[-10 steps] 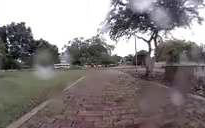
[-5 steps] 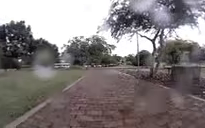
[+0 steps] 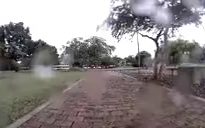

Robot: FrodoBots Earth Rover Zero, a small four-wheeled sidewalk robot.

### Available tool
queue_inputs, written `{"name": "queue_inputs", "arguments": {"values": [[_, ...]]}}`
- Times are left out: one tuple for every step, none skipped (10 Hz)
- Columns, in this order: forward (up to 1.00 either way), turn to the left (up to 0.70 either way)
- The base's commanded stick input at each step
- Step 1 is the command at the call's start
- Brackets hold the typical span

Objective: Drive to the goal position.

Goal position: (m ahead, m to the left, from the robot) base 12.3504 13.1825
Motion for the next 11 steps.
{"name": "queue_inputs", "arguments": {"values": [[0.70, 0.00], [0.70, 0.00], [0.70, 0.00], [0.70, 0.00], [0.70, 0.00], [0.70, 0.00], [0.70, 0.00], [0.70, 0.00], [0.70, 0.00], [0.70, 0.00], [0.70, 0.00]]}}
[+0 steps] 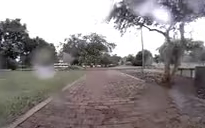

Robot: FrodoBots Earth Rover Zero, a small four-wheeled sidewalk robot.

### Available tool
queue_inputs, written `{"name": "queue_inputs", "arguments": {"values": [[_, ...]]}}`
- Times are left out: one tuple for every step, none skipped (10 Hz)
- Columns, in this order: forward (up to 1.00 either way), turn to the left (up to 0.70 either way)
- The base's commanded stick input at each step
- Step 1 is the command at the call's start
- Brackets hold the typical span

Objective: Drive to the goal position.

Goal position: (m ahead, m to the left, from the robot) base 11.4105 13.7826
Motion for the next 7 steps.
{"name": "queue_inputs", "arguments": {"values": [[0.70, 0.00], [0.70, 0.00], [0.70, 0.00], [0.70, 0.00], [0.70, 0.00], [0.70, 0.00], [0.70, 0.00]]}}
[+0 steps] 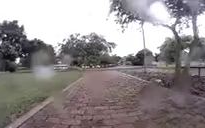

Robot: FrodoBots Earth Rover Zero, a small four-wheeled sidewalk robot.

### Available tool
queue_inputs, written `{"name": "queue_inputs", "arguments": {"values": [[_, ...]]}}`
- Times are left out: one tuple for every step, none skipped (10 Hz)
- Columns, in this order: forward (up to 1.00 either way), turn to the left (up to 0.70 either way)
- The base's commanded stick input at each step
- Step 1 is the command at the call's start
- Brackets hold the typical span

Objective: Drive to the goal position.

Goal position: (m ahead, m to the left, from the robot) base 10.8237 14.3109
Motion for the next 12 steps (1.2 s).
{"name": "queue_inputs", "arguments": {"values": [[0.70, 0.00], [0.70, 0.00], [0.70, 0.00], [0.70, 0.00], [0.70, 0.00], [0.70, 0.00], [0.70, 0.00], [0.70, 0.00], [0.70, 0.00], [0.70, 0.00], [0.70, 0.00], [0.70, 0.00]]}}
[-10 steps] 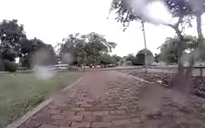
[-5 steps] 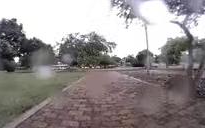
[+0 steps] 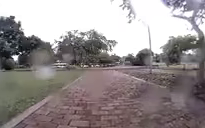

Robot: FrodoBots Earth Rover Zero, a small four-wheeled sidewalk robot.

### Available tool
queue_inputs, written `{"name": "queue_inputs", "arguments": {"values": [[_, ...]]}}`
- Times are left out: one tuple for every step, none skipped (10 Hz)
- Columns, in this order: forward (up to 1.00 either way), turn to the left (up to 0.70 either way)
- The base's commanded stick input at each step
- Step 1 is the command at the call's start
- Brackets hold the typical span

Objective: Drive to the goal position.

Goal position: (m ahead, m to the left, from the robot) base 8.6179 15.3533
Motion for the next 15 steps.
{"name": "queue_inputs", "arguments": {"values": [[0.70, 0.00], [0.70, 0.00], [0.70, 0.00], [0.70, 0.00], [0.70, 0.00], [0.70, 0.00], [0.70, 0.00], [0.70, 0.00], [0.70, 0.00], [0.70, 0.00], [0.70, 0.00], [0.70, 0.00], [0.70, 0.00], [0.70, 0.00], [0.70, 0.00]]}}
